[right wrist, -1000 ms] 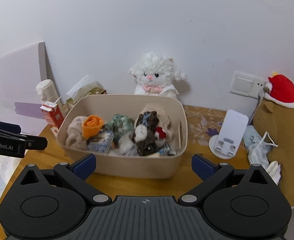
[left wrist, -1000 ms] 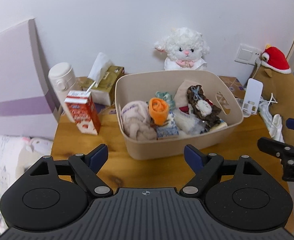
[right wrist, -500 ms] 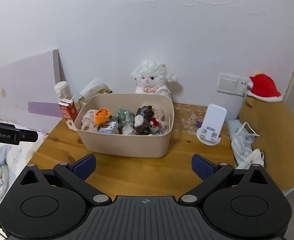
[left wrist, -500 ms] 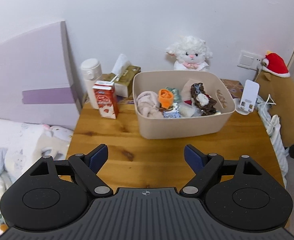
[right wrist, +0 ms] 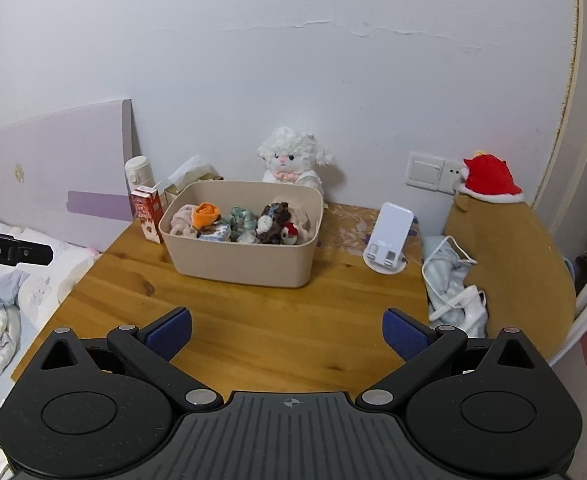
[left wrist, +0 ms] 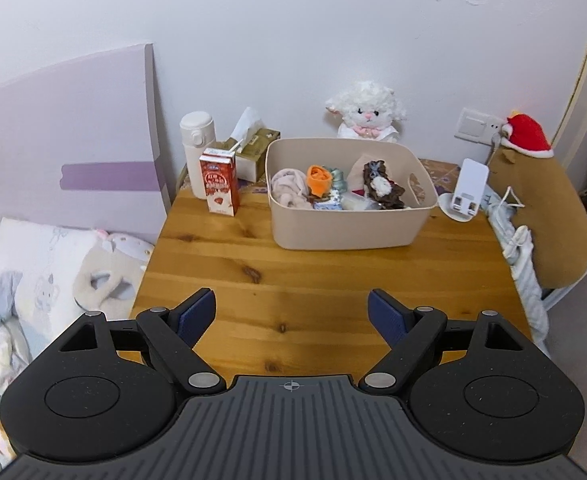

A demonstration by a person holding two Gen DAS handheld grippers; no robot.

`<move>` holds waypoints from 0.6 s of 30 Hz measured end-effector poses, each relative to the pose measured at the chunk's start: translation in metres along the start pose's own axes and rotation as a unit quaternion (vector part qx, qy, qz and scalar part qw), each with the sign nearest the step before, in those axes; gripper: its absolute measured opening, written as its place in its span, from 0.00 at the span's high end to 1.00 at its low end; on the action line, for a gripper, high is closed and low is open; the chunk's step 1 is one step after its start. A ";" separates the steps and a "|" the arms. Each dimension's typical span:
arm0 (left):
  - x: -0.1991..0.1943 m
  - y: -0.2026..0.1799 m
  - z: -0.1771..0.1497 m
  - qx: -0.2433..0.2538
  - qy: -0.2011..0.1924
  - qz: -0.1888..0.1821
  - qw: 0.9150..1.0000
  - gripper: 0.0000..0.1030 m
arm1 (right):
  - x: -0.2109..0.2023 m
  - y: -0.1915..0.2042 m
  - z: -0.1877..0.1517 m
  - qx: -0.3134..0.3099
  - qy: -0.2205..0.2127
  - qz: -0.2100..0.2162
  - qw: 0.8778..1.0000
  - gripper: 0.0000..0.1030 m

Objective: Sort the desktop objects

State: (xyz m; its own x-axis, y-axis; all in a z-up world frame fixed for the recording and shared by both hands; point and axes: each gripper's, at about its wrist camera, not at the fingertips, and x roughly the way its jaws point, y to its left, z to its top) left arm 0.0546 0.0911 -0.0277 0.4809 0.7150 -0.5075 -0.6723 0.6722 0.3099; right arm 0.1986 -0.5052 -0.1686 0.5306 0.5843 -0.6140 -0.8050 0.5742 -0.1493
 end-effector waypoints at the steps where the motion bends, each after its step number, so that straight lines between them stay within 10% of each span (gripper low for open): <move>1: -0.005 0.000 -0.003 -0.002 -0.001 0.000 1.000 0.18 | -0.005 0.000 -0.001 -0.003 -0.001 0.000 1.000 0.00; 18: -0.068 0.011 -0.049 0.048 0.018 0.017 0.999 0.18 | -0.073 -0.011 -0.038 0.026 0.010 -0.021 0.999 0.00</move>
State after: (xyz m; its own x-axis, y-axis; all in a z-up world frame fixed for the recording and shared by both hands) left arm -0.0130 0.0409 -0.0295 0.4377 0.7314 -0.5229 -0.6295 0.6645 0.4026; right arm 0.1588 -0.5763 -0.1513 0.5580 0.5478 -0.6234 -0.7671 0.6270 -0.1357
